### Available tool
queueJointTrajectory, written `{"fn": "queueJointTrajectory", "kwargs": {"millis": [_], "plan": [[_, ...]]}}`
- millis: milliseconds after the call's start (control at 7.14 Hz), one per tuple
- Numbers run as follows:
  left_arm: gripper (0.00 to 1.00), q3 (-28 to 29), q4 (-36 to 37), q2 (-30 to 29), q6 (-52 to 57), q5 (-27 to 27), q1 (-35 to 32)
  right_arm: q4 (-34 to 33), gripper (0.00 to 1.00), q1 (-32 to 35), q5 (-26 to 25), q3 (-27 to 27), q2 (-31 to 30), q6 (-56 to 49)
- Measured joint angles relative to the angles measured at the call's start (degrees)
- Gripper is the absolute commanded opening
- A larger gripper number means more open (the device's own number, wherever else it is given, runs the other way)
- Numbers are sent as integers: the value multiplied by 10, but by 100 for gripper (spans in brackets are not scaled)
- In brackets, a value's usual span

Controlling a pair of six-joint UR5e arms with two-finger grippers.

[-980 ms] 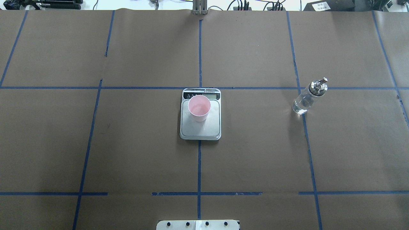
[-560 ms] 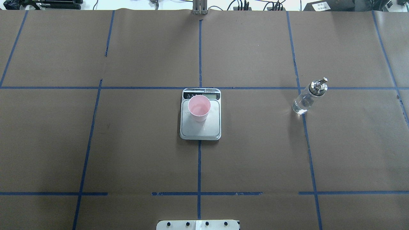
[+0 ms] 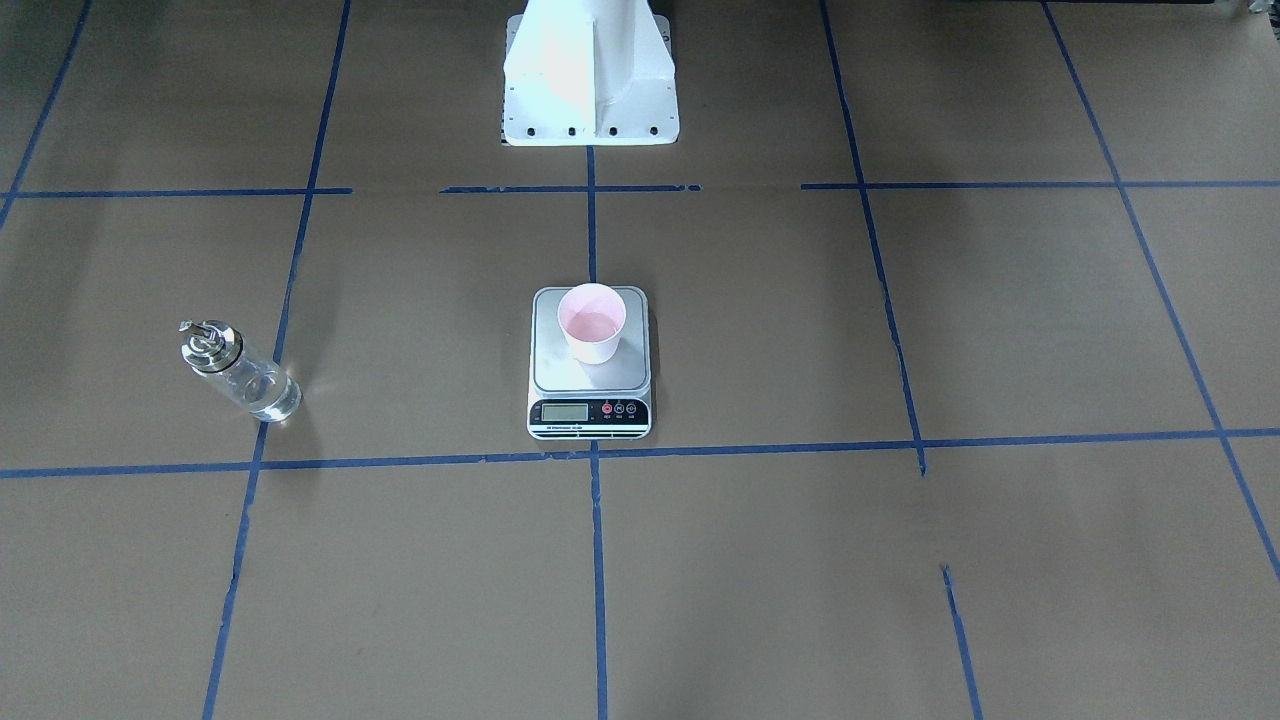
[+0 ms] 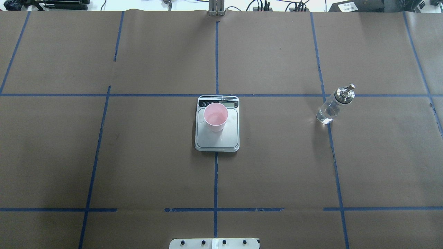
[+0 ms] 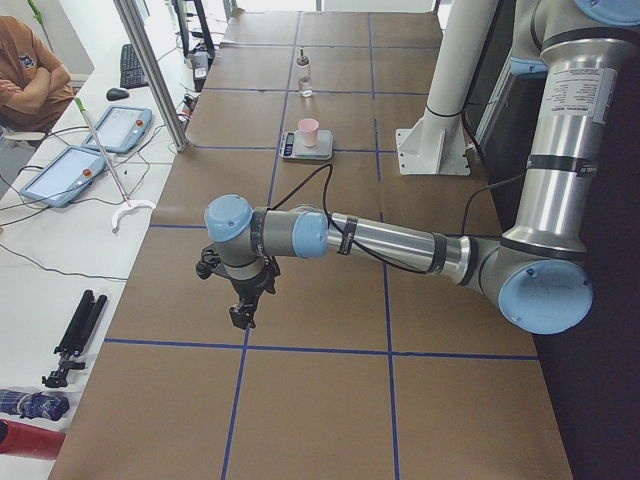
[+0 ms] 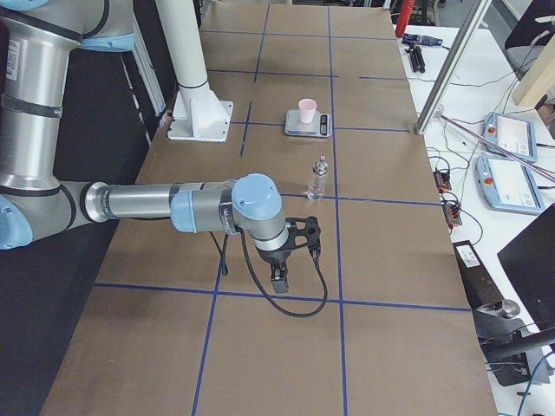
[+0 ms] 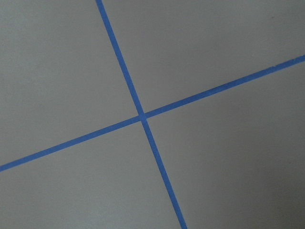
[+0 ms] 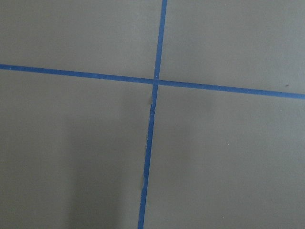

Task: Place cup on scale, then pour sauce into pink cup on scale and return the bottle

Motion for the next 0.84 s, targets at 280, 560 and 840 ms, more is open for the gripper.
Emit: {"fn": "queueJointTrajectory", "kwargs": {"millis": [280,560,840], "plan": [[100,46,-1,1,60,-4,-19,-20,100,-20,-2,-11,1,0],[100,66,-6,5,80,-6,-27,-65,100,-29,0,-19,19,0],[100,71,-15,8,89,-4,-28,-135,100,-28,10,-24,45,-1]]}}
